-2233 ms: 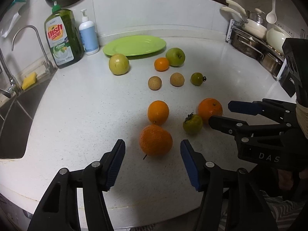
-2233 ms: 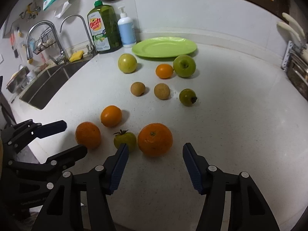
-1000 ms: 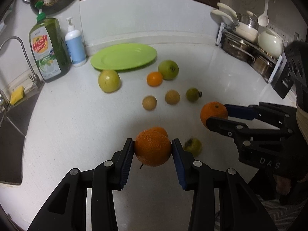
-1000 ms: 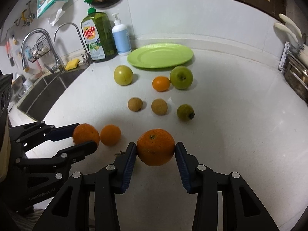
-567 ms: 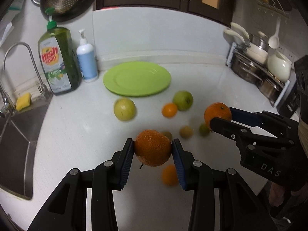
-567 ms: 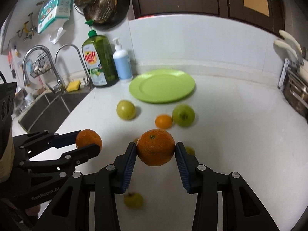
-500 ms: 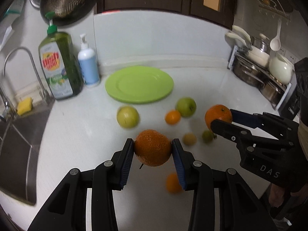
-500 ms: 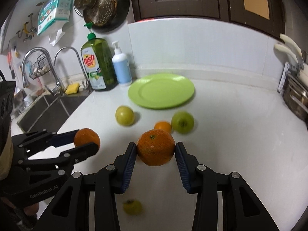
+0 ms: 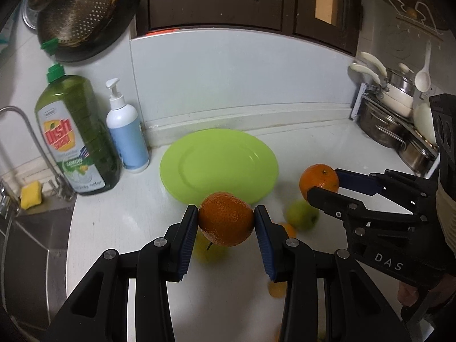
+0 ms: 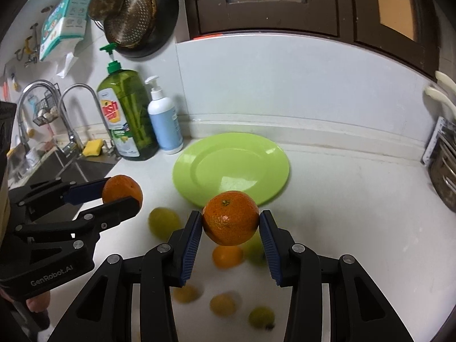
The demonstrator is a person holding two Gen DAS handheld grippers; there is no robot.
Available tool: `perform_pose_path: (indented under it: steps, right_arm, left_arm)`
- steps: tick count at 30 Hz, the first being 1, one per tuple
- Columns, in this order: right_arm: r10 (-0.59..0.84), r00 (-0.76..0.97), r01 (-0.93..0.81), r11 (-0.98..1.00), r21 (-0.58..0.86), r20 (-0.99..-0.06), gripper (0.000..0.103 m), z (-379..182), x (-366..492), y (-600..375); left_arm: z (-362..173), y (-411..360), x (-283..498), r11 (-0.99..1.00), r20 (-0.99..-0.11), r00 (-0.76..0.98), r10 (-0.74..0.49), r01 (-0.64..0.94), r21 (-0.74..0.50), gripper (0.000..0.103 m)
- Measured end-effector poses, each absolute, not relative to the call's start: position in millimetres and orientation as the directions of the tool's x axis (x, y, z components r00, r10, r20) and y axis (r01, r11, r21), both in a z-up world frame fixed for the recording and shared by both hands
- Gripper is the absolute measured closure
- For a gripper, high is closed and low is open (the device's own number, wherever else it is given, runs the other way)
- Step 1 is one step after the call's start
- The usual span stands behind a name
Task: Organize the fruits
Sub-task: 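Carry the held orange in the left tool to the green plate while the right tool carries its orange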
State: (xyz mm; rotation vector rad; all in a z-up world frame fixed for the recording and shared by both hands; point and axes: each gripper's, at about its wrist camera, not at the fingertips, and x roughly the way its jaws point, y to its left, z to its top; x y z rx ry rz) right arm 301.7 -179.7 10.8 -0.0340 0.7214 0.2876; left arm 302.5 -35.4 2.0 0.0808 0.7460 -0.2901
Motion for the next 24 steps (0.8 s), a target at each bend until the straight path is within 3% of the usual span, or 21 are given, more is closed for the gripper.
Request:
perform_pose_path:
  steps: [24]
  right_arm:
    - [0.185,0.597,-0.297,0.955,0.000,-0.780,0.060,-37.9,475.8,-170.5]
  left_arm:
    - [-53.0,-44.1,485.1,0.956,-0.805,0.561,-0.192,0.292,-0.024,0.063]
